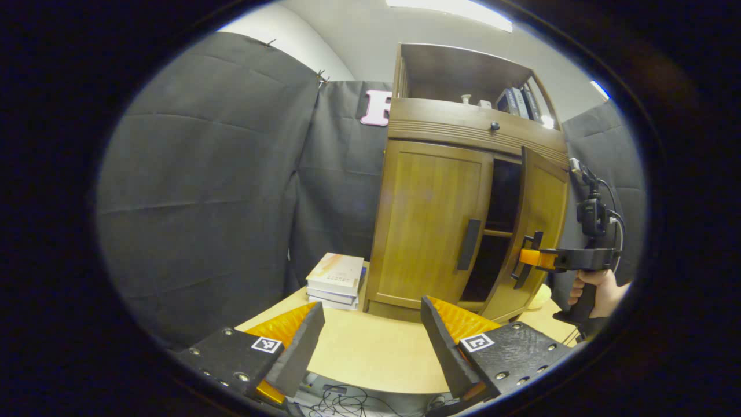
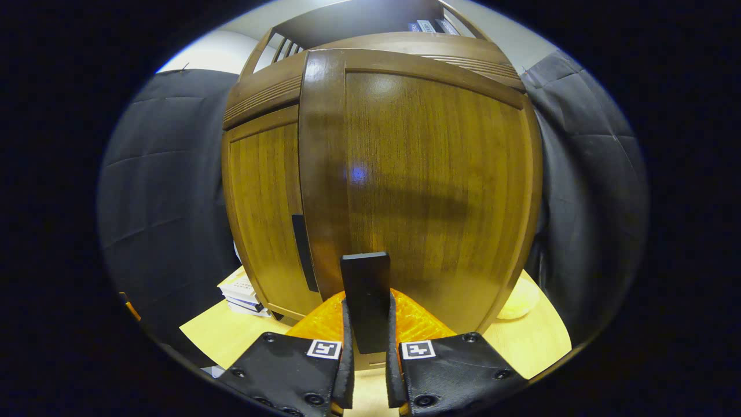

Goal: Open the right door of the double-door shoe cabinet with the right hand, and open the left door with the left hand.

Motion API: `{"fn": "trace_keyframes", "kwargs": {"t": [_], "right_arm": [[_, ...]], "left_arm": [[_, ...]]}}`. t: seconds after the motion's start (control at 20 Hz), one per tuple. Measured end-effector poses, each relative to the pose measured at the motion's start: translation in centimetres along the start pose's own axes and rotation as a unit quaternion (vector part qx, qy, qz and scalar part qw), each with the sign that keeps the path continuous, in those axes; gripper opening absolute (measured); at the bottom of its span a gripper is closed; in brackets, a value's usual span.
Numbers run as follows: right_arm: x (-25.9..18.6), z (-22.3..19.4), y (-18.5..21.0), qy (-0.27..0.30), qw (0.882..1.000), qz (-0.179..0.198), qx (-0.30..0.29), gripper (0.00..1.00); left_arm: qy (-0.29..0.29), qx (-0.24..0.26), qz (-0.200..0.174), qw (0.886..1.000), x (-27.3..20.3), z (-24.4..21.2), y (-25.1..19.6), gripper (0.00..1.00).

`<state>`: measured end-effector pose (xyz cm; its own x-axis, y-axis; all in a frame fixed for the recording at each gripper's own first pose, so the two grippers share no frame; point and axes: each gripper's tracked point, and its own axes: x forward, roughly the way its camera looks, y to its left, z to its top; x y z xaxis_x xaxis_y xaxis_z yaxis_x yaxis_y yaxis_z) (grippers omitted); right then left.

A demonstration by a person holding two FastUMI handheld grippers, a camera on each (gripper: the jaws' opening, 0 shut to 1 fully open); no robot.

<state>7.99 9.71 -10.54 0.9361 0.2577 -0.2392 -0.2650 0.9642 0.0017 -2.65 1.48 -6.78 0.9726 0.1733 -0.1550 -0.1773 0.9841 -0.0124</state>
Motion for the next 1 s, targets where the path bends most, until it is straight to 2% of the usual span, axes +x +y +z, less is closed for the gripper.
{"fn": "trace_keyframes", "kwargs": {"t": [0.6, 1.0], "right_arm": [[-4.6, -1.4, -2.5, -0.006, 1.000, -0.019, 0.015, 0.24], [-9.1, -2.0, -6.2, 0.002, 0.998, -0.053, 0.044, 0.24]], "left_arm": [[0.007, 0.018, -0.095, 0.995, 0.1, -0.2, -2.3, 0.96], [0.012, 0.013, -0.166, 0.986, 0.6, -0.4, -5.7, 0.96]]}}
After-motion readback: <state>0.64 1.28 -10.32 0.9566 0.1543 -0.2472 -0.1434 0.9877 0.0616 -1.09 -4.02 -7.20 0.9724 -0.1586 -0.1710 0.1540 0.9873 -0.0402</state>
